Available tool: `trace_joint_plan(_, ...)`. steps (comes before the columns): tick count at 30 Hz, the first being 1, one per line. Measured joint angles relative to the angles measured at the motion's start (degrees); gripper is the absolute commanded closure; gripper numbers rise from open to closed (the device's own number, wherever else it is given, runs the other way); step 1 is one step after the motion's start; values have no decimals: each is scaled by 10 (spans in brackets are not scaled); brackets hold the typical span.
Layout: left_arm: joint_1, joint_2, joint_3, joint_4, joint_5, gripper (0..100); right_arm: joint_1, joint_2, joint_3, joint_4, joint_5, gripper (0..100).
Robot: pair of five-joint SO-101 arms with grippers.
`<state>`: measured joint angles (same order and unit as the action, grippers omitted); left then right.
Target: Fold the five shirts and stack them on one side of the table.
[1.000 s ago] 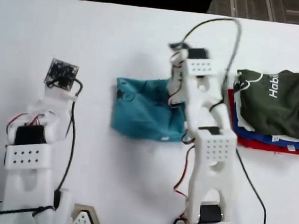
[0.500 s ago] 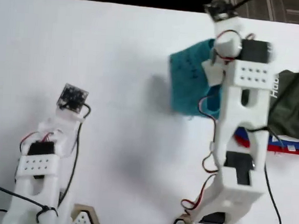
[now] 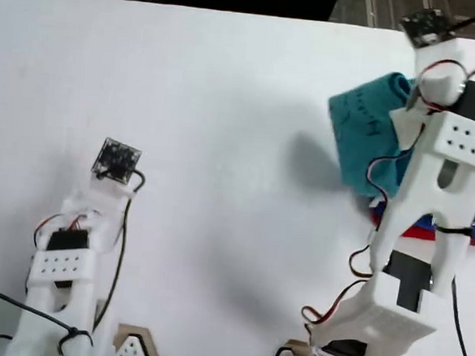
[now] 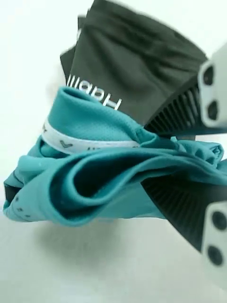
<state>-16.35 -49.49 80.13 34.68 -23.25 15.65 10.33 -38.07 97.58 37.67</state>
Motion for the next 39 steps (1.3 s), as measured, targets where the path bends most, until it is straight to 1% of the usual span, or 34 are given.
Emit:
trace_joint_plan(6, 0, 0, 2, 0, 0, 975, 32, 0, -84, 0, 1, 978)
trace_joint_plan(13, 0, 0, 2, 0, 0, 975, 44, 0, -93, -2, 15, 978)
trace_joint_plan(15, 0, 0, 2, 0, 0, 975, 57, 8, -95, -12, 19, 978)
trace_joint_plan(19, 0, 0, 2, 0, 0, 975, 97, 60, -98, -46, 25, 978)
trace_joint_plan(23, 0, 0, 2, 0, 0, 975, 128, 117, -98, -81, 55, 978)
trace_joint_plan(29, 0, 0, 2, 0, 0, 975, 154, 189, -98, -136, 103, 978)
trace_joint_plan(34, 0, 0, 2, 0, 0, 975, 172, 244, -98, -164, 109, 971)
trace_joint_plan(36, 0, 0, 2, 0, 0, 975, 179, 256, -98, -167, 109, 933)
trace_joint_plan(39, 0, 0, 3, 0, 0, 975, 183, 261, -98, -171, 109, 834)
